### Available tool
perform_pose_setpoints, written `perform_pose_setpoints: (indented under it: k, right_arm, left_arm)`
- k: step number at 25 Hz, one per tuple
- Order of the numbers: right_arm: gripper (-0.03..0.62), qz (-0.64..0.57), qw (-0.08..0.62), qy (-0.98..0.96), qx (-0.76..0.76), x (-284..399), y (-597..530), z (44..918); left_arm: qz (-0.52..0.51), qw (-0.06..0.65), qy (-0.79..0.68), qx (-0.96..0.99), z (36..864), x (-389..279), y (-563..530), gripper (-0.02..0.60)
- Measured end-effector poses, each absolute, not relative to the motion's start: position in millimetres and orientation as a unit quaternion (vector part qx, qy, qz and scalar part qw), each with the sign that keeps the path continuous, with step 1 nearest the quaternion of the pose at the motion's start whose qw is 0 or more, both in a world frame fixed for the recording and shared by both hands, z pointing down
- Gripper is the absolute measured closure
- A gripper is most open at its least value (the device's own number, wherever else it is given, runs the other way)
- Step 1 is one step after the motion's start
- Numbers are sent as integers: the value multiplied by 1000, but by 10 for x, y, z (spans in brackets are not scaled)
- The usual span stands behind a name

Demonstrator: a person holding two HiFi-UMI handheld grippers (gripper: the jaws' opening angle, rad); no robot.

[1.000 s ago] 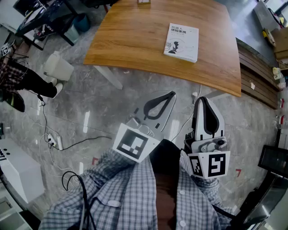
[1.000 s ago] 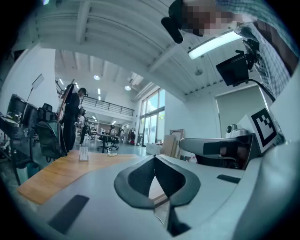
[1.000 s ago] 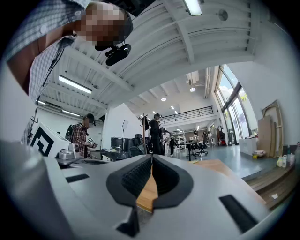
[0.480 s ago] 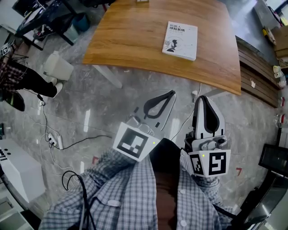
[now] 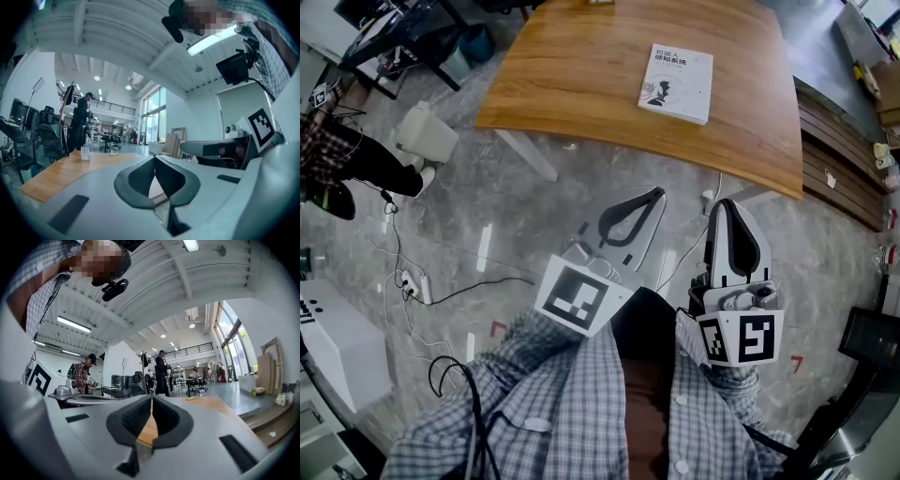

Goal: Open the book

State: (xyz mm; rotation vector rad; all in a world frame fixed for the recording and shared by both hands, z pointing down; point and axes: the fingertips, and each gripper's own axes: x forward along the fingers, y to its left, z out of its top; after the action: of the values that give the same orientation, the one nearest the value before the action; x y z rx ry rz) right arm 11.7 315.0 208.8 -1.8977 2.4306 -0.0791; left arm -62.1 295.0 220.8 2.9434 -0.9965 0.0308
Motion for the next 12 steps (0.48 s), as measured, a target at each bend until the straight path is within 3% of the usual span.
perform_pose_setpoints:
  k: [12]
  right_arm:
    - [569,-23,-2,787,-616,356,3422,2141]
  left_arm:
    - [2,12,-338,941,2176,-460,3153,572]
